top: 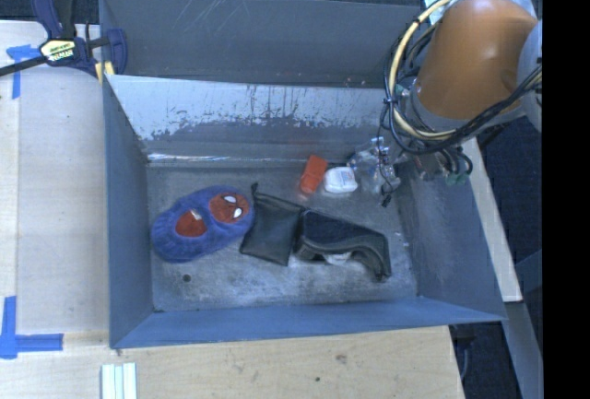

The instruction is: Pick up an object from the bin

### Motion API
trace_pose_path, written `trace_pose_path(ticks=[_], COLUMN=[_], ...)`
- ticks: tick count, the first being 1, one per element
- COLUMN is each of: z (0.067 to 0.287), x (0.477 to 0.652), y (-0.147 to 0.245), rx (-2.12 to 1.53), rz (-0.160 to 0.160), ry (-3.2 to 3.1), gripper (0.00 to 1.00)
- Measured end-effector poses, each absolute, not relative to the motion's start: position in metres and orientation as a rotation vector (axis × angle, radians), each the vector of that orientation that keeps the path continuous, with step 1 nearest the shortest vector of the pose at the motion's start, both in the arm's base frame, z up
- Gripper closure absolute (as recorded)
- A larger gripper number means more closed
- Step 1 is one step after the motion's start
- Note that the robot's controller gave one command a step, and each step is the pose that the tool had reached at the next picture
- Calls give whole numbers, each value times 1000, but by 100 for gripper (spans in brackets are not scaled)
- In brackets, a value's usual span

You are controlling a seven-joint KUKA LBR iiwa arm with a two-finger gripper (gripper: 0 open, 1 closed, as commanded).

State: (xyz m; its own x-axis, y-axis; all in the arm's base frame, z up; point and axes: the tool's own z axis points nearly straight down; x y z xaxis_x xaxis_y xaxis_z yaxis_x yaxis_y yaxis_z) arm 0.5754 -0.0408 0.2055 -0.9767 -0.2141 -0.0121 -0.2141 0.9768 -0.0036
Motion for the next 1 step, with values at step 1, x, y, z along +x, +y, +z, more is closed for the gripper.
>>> trace_pose_path(ticks=[1], z=[200], x=[574], y=[-41], rx=[-339], rz=[-1], ry=[3119], gripper=[0])
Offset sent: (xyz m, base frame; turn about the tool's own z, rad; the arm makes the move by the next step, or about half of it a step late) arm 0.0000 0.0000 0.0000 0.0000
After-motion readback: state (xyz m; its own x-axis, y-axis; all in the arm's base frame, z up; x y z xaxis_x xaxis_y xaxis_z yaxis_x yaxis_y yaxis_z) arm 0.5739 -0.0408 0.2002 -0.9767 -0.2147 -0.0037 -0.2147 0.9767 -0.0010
